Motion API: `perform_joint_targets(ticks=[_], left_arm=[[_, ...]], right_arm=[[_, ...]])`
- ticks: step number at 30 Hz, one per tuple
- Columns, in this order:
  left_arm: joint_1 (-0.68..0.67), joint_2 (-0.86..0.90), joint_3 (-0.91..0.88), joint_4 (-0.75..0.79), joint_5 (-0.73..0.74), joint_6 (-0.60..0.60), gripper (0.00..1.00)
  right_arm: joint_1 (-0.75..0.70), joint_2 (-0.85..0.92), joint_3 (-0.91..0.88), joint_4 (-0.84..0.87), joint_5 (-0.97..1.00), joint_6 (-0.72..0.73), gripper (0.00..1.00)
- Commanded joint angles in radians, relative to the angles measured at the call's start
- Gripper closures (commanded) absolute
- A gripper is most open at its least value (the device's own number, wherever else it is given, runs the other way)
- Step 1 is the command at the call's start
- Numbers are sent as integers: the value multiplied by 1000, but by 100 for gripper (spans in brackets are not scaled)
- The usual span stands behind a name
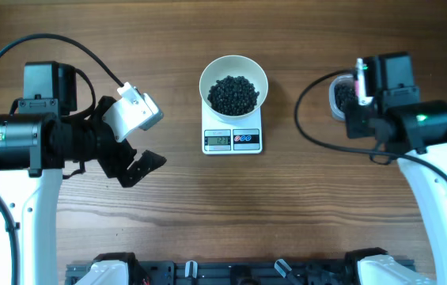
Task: Scoop item into bowl and weigh 150g on scale
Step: 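Carry the empty scoop right back toward the bean tub, then hold the pink scoop above the tub's front edge with the right gripper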
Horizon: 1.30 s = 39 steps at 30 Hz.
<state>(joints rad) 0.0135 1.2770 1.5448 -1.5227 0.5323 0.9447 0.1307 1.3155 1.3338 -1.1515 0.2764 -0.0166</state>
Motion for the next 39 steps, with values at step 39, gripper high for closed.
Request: perform_joint_targets(ticks=[39], left_arm=[[5, -10, 14, -1, 8, 10, 0]], right_arm=[[-65, 399, 16, 107, 304, -362, 96]])
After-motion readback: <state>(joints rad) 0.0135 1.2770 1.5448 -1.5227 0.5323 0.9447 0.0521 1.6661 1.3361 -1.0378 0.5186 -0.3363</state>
